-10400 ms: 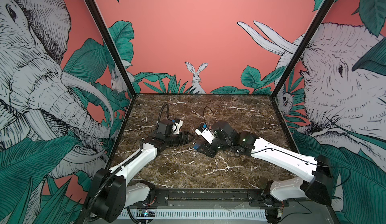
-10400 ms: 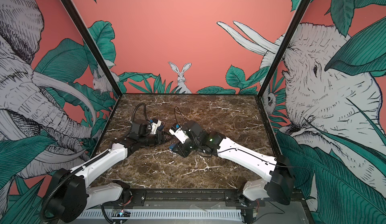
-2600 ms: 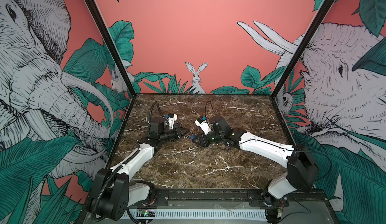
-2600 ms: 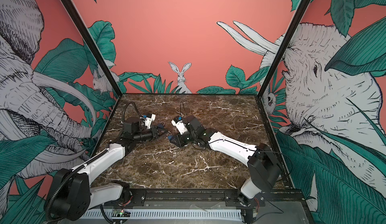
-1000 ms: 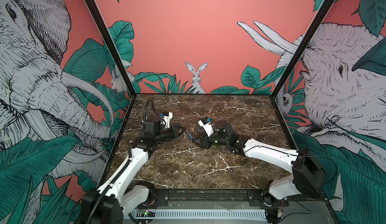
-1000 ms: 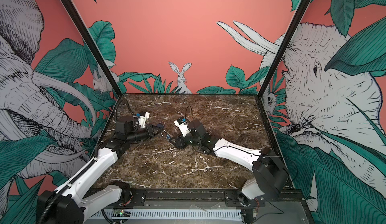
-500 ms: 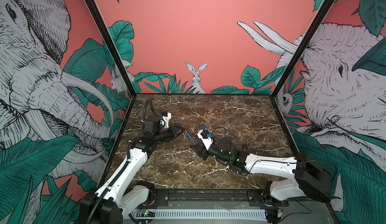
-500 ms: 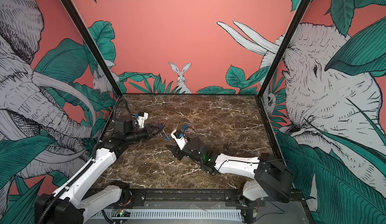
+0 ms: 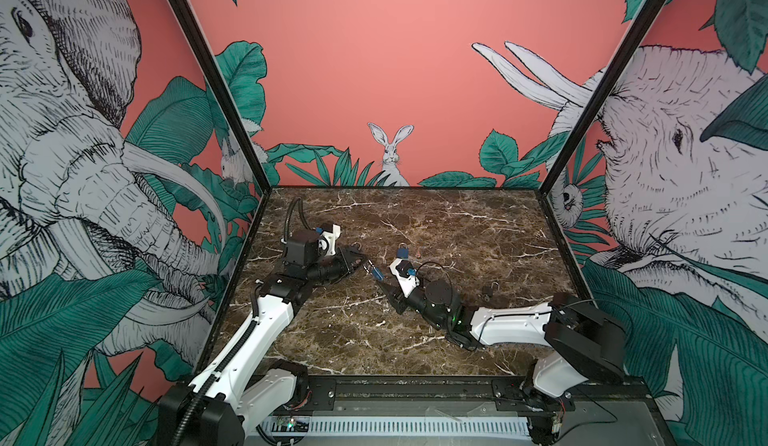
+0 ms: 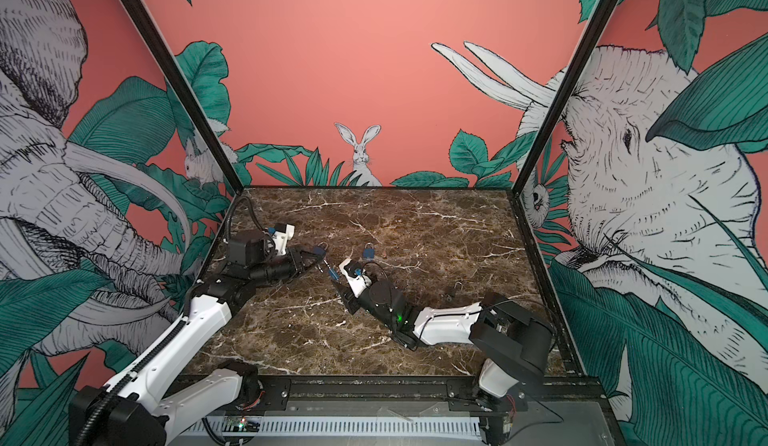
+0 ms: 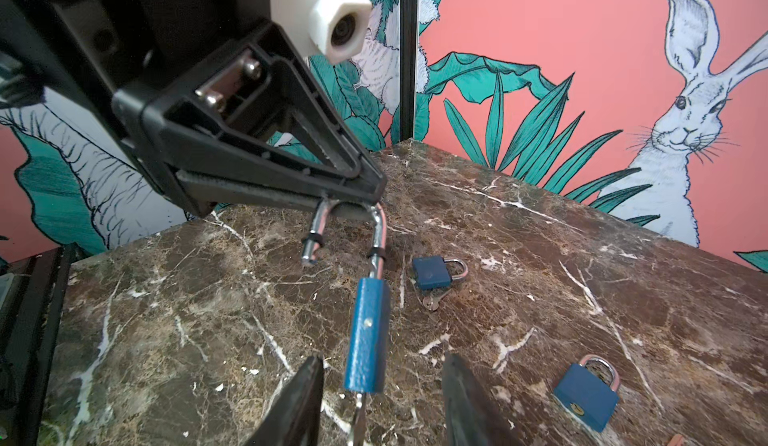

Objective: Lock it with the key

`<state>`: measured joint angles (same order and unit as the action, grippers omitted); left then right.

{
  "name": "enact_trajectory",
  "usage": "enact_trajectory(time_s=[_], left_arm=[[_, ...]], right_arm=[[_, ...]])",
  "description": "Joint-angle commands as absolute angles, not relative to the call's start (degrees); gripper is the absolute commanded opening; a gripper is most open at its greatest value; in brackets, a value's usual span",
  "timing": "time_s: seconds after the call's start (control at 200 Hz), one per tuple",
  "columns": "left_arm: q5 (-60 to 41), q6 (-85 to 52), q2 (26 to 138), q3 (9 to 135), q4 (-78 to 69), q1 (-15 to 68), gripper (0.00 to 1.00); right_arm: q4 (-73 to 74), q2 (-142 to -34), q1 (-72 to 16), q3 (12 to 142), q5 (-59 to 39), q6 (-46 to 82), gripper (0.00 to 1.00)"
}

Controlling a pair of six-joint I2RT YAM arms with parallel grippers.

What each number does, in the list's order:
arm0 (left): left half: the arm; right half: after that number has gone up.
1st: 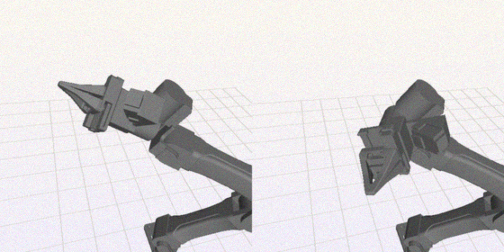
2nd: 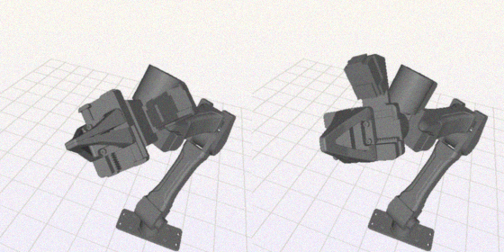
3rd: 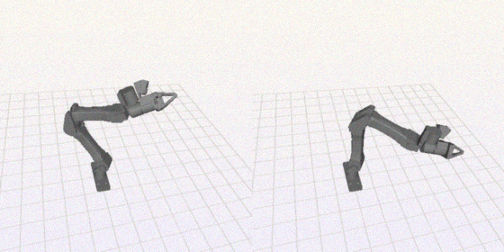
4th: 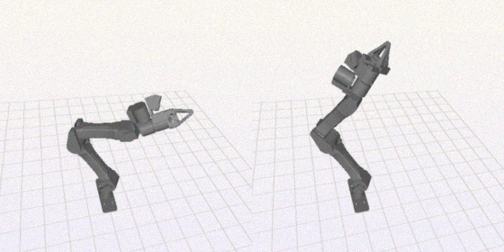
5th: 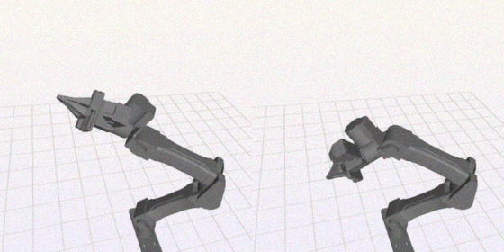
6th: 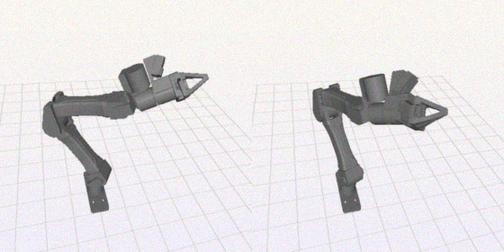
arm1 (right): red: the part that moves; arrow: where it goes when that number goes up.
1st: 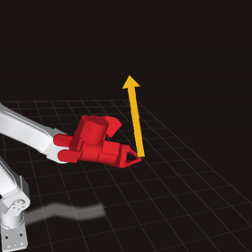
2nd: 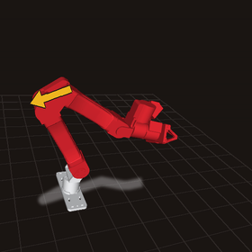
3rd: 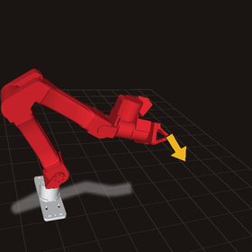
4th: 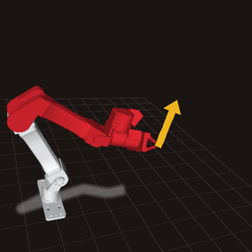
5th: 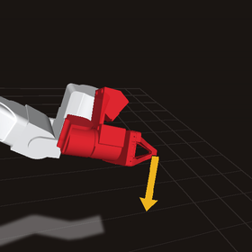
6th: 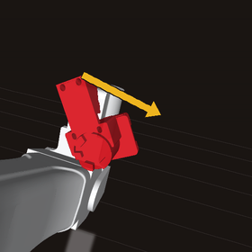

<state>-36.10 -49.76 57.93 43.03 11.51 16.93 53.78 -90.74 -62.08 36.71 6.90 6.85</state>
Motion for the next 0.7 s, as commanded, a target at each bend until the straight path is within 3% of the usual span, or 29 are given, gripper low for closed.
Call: enact_trajectory(time_s=[0.0, 0.24, 0.695], left_arm=[[-36.55, -50.28, 55.99, 44.44, 10.99, 17.03, 0.00], [-36.57, -50.19, 56.15, 44.63, 10.99, 16.95, 0.00], [-36.65, -50.23, 55.92, 44.30, 10.90, 16.87, 0.00]], right_arm=[[58.32, -91.27, -62.18, 37.18, 7.30, 6.81, 0.42], [58.64, -93.94, -62.22, 37.84, 5.74, 8.00, 0.36], [58.10, -94.02, -62.08, 38.85, 5.78, 7.79, 0.33]])
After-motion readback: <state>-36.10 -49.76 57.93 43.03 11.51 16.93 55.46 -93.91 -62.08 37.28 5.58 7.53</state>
